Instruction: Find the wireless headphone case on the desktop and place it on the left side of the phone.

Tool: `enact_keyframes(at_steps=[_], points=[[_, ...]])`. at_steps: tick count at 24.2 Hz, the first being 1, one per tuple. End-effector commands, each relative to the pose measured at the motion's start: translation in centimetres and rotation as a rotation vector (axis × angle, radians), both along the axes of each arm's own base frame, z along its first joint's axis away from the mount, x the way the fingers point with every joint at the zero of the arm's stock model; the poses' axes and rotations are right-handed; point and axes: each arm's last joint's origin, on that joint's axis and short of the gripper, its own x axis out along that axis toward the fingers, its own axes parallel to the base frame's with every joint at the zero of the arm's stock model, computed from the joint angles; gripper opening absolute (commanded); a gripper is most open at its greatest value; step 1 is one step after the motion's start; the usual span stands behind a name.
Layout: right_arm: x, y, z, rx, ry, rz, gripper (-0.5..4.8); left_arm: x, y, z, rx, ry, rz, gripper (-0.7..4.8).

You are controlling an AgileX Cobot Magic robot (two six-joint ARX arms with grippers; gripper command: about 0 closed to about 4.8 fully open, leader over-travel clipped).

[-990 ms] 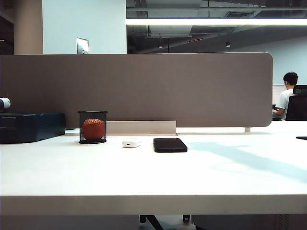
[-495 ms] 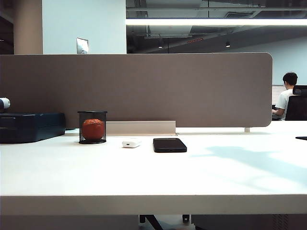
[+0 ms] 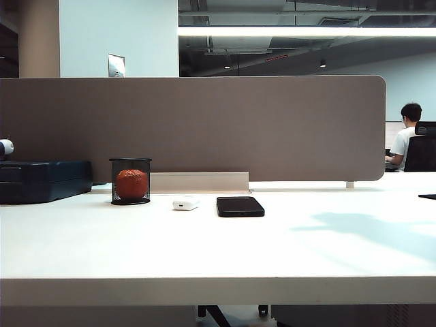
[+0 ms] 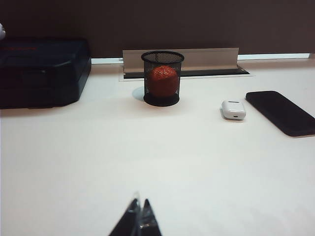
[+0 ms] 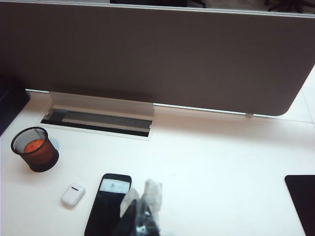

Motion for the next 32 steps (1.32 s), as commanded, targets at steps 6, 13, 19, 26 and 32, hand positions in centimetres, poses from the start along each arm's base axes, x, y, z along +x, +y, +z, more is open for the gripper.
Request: enact_keyframes(at_steps=[6, 13, 19, 26, 32], points=[[-1.8, -1.5, -1.2, 0.029, -0.107, -0.041, -0.09, 0.0, 0.0, 0.1, 0.000, -0.006, 0.003, -0.05], [-3.5, -5.2, -4.5, 0.032, -0.066, -0.126, -0.09, 0.0, 0.0, 0.1, 0.000, -0.006, 0.004, -0.05], [-5.0, -6.0, -5.7, 0.043, -0.092, -0.120, -0.09, 0.0, 0.0, 0.1, 0.000, -0.006, 0.003, -0.05], [-6.3, -6.1, -7.8, 0.052, -0.102, -0.121, -0.09, 0.0, 0.0, 0.1, 0.000, -0.006, 0.004, -0.05], [-7.0, -6.1, -11.6, 0.063, -0.118, -0.122, -0.09, 0.0, 0.0, 0.1, 0.000, -0.006, 0.003, -0.05]])
